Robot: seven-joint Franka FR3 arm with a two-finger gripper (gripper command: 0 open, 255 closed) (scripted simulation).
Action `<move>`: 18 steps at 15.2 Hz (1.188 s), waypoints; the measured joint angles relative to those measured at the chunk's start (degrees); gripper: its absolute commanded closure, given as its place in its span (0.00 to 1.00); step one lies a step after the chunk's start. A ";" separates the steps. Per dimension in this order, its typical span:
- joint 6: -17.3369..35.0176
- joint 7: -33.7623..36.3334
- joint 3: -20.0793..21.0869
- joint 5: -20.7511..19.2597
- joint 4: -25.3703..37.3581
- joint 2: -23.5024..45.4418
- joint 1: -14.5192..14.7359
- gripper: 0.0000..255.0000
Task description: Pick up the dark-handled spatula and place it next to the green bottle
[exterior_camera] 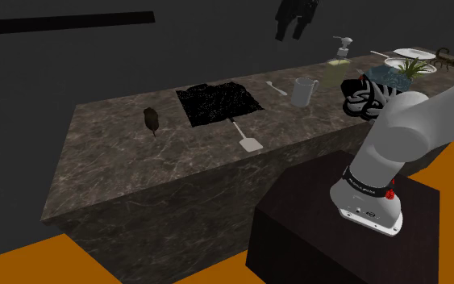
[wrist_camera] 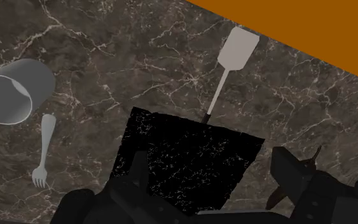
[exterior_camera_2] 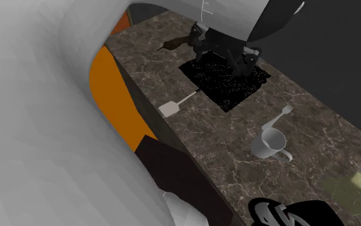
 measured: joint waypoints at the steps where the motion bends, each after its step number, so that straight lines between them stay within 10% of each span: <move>1: 0.00 0.00 0.00 0.00 0.00 0.00 0.00 0.00; 18: 26.28 23.86 15.18 1.07 -13.40 16.58 -2.61 0.00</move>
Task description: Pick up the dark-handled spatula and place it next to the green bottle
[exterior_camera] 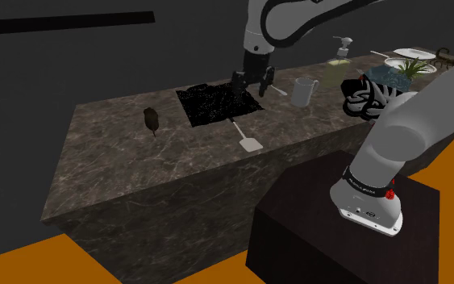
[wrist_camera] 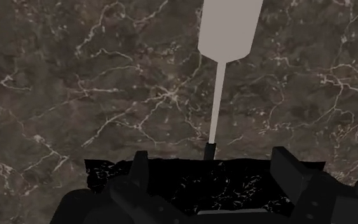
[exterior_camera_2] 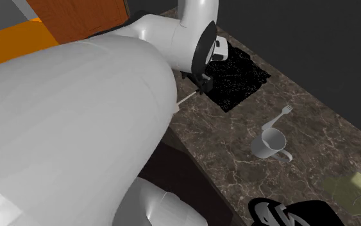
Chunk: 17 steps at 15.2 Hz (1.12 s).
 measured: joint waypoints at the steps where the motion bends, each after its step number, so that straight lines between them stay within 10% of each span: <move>1: 1.83 1.67 0.92 -0.30 -0.24 1.91 -0.30 0.00; 17: 16.20 12.96 6.06 -5.14 -1.29 17.29 -2.55 0.00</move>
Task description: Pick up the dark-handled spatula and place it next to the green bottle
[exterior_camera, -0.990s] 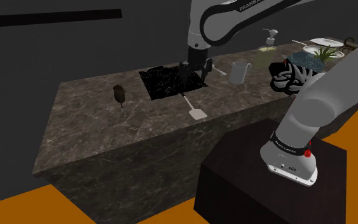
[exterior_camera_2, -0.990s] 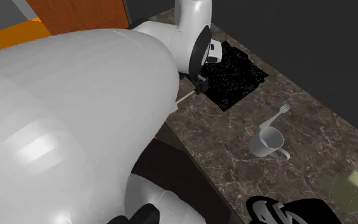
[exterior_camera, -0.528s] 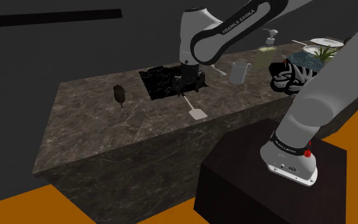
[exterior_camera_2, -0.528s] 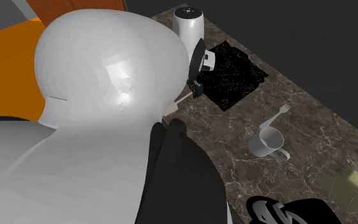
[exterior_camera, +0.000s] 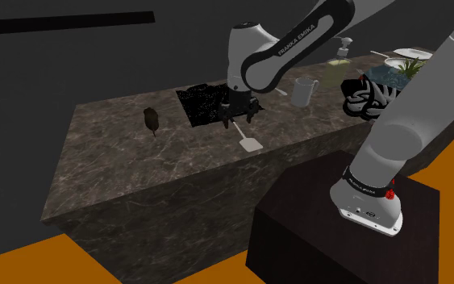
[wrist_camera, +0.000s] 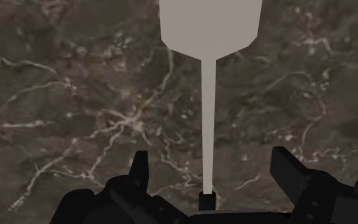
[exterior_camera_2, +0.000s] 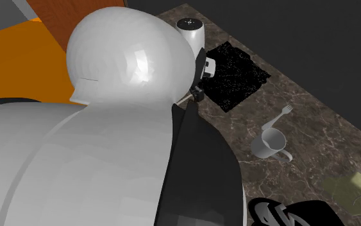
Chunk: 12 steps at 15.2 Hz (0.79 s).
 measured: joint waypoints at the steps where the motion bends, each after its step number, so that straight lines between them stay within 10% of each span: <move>1: 0.06 0.02 0.01 -0.02 -0.02 0.04 0.00 0.00; 3: 0.09 0.03 0.01 -0.03 -0.02 0.06 0.00 0.00; 4: 0.09 0.03 0.01 -0.03 -0.02 0.06 0.00 1.00; 12: 0.09 0.03 0.01 -0.03 -0.02 0.06 -0.01 1.00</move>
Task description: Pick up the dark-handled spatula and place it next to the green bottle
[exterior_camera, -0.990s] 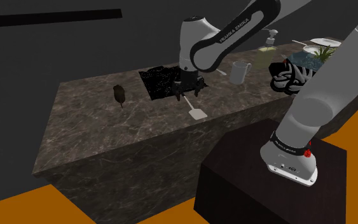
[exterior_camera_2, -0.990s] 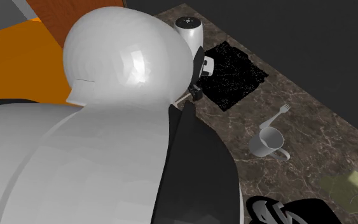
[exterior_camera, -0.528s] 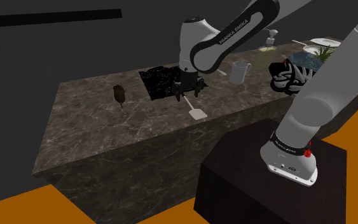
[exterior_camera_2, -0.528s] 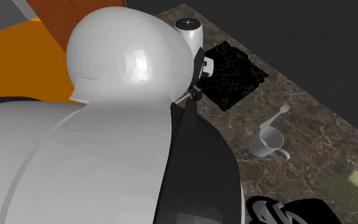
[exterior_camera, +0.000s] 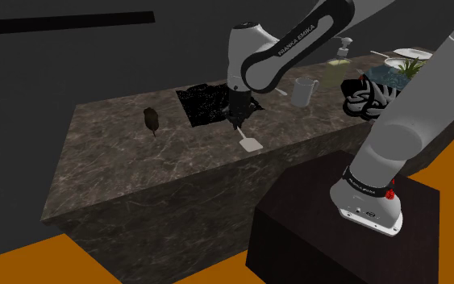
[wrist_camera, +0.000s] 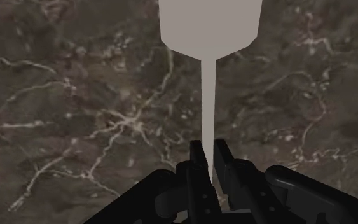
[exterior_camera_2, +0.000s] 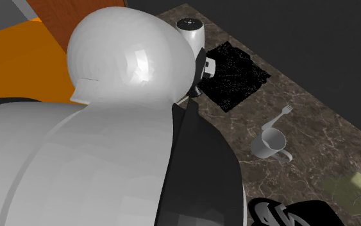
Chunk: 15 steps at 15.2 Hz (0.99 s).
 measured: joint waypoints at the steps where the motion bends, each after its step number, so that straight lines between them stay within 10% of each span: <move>1: 0.00 0.00 0.00 0.00 0.00 0.00 0.00 1.00; 15: -10.22 -1.87 -1.00 2.06 4.36 -6.08 0.58 1.00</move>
